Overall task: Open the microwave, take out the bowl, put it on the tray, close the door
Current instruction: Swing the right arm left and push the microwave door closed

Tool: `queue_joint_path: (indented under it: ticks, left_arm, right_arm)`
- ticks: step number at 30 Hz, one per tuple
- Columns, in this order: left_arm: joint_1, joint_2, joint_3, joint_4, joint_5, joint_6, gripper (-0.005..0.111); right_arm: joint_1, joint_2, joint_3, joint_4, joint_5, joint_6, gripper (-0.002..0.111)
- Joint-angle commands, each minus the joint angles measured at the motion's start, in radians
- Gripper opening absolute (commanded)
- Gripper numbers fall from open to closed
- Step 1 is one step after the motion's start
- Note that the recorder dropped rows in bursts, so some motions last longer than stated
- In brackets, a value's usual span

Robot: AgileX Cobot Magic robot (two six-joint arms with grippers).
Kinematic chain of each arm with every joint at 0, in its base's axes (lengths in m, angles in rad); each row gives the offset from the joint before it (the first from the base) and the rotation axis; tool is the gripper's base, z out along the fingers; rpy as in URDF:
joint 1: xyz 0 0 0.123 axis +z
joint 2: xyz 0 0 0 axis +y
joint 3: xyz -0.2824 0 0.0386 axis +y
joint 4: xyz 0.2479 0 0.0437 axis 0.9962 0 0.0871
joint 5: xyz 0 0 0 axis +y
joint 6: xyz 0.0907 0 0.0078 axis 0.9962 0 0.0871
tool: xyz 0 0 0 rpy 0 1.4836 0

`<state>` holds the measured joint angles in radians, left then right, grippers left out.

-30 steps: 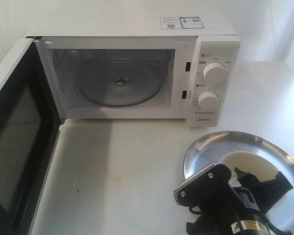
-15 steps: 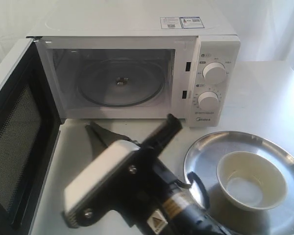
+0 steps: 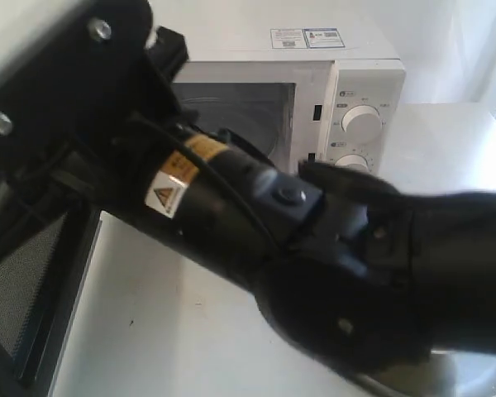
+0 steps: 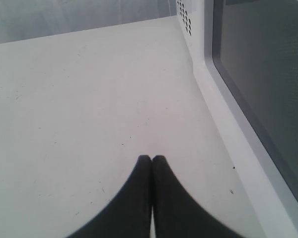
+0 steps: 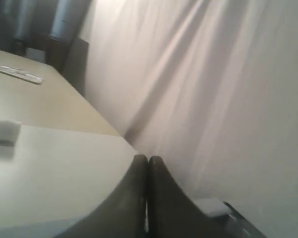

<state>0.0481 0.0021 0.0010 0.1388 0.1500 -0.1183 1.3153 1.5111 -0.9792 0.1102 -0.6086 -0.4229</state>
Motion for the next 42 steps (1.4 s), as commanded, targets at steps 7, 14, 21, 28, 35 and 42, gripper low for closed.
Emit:
queue_joint_path:
  ticks: [7,14,21,28,35,42]
  left_arm:
    - [-0.001,-0.002,-0.001,-0.004,-0.001,-0.007,0.0]
    - [-0.001,-0.002,-0.001,-0.004,-0.001,-0.007,0.0]
    - [-0.001,-0.002,-0.001,-0.004,-0.001,-0.007,0.0]
    - [-0.001,-0.002,-0.001,-0.004,-0.001,-0.007,0.0]
    - [-0.001,-0.002,-0.001,-0.004,-0.001,-0.007,0.0]
    - [-0.001,-0.002,-0.001,-0.004,-0.001,-0.007,0.0]
  right_arm:
    - [-0.063,0.076,-0.284,-0.598,0.244,0.553,0.0]
    - [-0.16,0.243,-0.518,-0.547,0.311,0.668,0.0]
    - [-0.164,0.362,-0.703,-0.741,0.461,0.597,0.0]
    - [-0.164,0.489,-0.85,-0.741,0.639,0.453,0.0]
    - [-0.164,0.596,-0.95,-0.775,0.646,0.123,0.0]
    - [-0.164,0.596,-1.027,-0.758,0.578,0.203,0.0]
